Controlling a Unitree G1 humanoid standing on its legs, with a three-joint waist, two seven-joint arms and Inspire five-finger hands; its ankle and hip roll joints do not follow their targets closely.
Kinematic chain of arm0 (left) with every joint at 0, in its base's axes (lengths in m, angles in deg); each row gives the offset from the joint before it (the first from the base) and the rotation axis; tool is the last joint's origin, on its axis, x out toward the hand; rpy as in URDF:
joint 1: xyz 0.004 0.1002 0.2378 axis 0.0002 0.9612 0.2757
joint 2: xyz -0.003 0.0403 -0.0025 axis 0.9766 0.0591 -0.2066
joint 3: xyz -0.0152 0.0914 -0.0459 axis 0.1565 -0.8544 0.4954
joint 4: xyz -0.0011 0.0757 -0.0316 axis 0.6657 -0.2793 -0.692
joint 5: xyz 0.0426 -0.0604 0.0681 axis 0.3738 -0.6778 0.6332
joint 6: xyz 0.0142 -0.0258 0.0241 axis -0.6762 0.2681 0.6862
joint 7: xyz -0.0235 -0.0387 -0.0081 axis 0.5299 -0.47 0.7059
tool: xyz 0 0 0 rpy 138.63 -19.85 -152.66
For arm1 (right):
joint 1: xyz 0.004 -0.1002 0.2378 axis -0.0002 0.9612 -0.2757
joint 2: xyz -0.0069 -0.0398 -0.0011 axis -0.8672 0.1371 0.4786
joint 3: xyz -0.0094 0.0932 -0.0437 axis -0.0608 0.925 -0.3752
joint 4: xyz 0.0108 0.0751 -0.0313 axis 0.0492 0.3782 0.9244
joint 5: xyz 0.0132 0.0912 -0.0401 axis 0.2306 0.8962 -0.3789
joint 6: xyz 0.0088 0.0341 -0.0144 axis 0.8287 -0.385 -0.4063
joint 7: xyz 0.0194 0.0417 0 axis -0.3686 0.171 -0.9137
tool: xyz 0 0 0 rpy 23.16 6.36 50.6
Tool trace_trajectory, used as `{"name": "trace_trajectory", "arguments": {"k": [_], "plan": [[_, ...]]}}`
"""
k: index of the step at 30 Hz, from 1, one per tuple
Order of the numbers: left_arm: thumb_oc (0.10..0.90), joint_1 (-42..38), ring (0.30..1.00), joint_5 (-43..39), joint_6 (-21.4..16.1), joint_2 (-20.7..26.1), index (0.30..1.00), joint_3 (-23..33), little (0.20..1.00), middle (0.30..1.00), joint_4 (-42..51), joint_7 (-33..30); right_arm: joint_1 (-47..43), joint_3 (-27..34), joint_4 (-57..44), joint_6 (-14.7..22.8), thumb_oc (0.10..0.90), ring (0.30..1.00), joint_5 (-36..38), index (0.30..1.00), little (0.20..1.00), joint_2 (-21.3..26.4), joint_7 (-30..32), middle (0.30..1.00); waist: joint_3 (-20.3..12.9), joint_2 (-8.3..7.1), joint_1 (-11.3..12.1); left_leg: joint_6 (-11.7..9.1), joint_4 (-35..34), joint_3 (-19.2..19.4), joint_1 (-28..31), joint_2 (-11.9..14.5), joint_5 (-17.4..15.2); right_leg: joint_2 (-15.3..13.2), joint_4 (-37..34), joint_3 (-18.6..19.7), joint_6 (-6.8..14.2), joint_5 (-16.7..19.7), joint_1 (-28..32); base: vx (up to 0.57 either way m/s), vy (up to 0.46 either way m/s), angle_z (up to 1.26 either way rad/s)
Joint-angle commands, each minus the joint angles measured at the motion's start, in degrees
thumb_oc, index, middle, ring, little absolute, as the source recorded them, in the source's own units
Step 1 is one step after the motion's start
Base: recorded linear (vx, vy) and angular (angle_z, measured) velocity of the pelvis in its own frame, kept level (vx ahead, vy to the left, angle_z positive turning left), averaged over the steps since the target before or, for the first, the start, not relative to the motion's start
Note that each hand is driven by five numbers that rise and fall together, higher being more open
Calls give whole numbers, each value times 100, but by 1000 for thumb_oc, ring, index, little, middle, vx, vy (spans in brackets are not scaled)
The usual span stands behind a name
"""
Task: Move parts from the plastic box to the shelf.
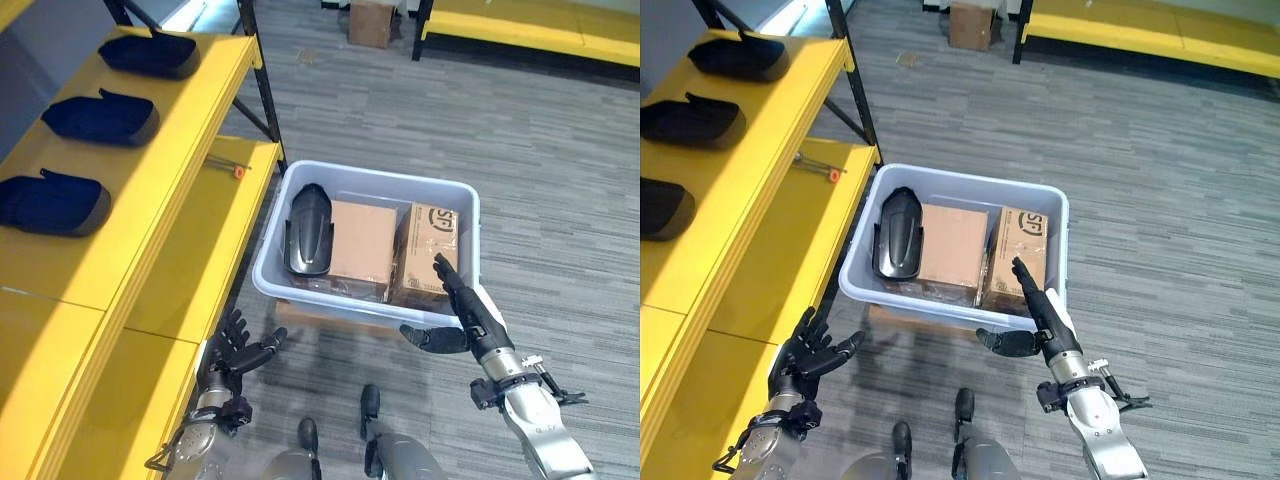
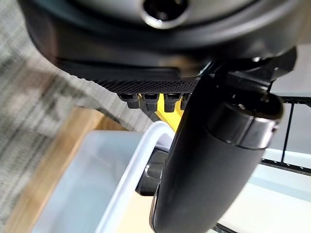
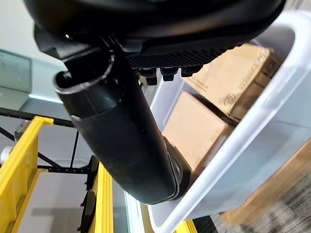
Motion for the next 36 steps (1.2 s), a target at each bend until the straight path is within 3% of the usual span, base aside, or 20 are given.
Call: {"name": "trace_trajectory", "arguments": {"k": [1,3,4,5,7,9,11,13,14,16,18,21,24,30,36], "plan": [[900,-118,1000,207,-407,228,1000,75,1000,1000,513,70,-14,228,-601,514,900,1000,130,1000,1000,157,30,1000,-357,147,-48,-43,12,-195,202,185,-48,-179,633,-91,642,-868,-154,40,-106,0],[900,-152,1000,222,-387,222,1000,59,1000,1000,489,62,-22,245,-588,516,900,1000,141,1000,1000,160,58,1000,-334,204,-69,-75,67,-211,214,225,-21,-165,790,-88,592,-987,-164,32,-94,-3],[900,-182,1000,184,-395,181,1000,20,1000,1000,473,79,4,259,-598,526,900,1000,164,1000,1000,173,82,1000,-282,297,-112,-223,734,-171,65,242,249,-185,858,-67,484,-1115,-57,20,-67,-3],[900,-183,1000,184,-394,181,1000,20,1000,1000,473,79,3,260,-597,527,900,1000,164,1000,1000,174,82,1000,-284,303,-121,-229,794,-186,27,250,224,-180,861,-78,479,-1116,-63,13,-110,4],[900,-221,1000,133,-395,187,1000,-5,1000,1000,487,100,-22,296,-626,564,900,1000,185,1000,1000,216,139,1000,-96,248,-81,-397,2048,-213,-590,241,709,-260,901,-72,339,-1185,89,-61,-85,22],[900,-264,1000,128,-400,170,1000,2,1000,1000,479,53,-119,256,-596,584,900,1000,152,1000,1000,238,213,1000,52,174,34,-348,2315,-444,-877,94,691,-284,990,22,307,-1254,131,-26,-52,13],[900,-217,1000,102,-374,140,1000,46,1000,1000,474,27,-110,275,-557,559,900,1000,122,1000,1000,216,275,1000,14,109,69,-216,1673,-447,-1123,552,662,-331,948,177,358,-1328,282,96,2,-26],[900,-212,1000,102,-374,141,1000,45,1000,1000,475,27,-105,275,-559,558,900,1000,122,1000,1000,215,276,1000,23,100,81,-218,1640,-431,-1084,550,668,-334,942,189,358,-1330,302,88,41,-31],[900,-157,1000,106,-390,148,1000,69,1000,1000,492,-28,-68,293,-569,591,900,1000,114,1000,1000,219,324,1000,-11,150,118,-285,313,-561,-1016,989,1075,-283,931,274,421,-1417,375,154,113,-32],[900,-156,1000,137,-384,134,1000,71,1000,1000,451,-86,-71,286,-514,597,900,1000,116,1000,1000,241,388,1000,-28,279,154,-479,-528,-546,-1044,1318,1723,-208,970,363,464,-1543,449,196,152,-18],[900,-129,1000,194,-382,124,1000,94,1000,1000,428,-72,-65,311,-511,584,900,1000,91,1000,1000,252,413,1000,-50,361,168,-606,-811,-367,-1091,1444,1889,-203,972,456,499,-1605,592,189,150,-38],[900,35,1000,135,-399,86,1000,150,1000,1000,469,10,-10,237,-509,612,900,1000,43,1000,1000,137,329,1000,-167,480,245,-660,-804,-250,-659,1436,1676,-145,859,678,523,-1642,741,150,187,-73],[900,84,1000,152,-412,135,1000,147,1000,1000,526,34,37,264,-526,597,900,1000,48,1000,1000,87,307,1000,-199,461,232,-632,-788,-109,-535,1383,1574,-258,742,737,590,-1608,852,138,217,-90],[900,101,1000,127,-414,295,1000,150,1000,1000,600,69,109,285,-581,520,900,1000,-42,1000,1000,45,222,1000,-229,325,164,-481,-360,65,-549,1142,1111,-673,553,876,817,-1436,949,67,166,-8],[900,125,1000,88,-401,411,1000,195,1000,1000,635,68,72,318,-689,524,900,1000,-151,1000,1000,125,191,1000,-241,185,150,-393,-117,120,-703,1002,882,-855,457,867,941,-1325,889,16,88,-3]]}}
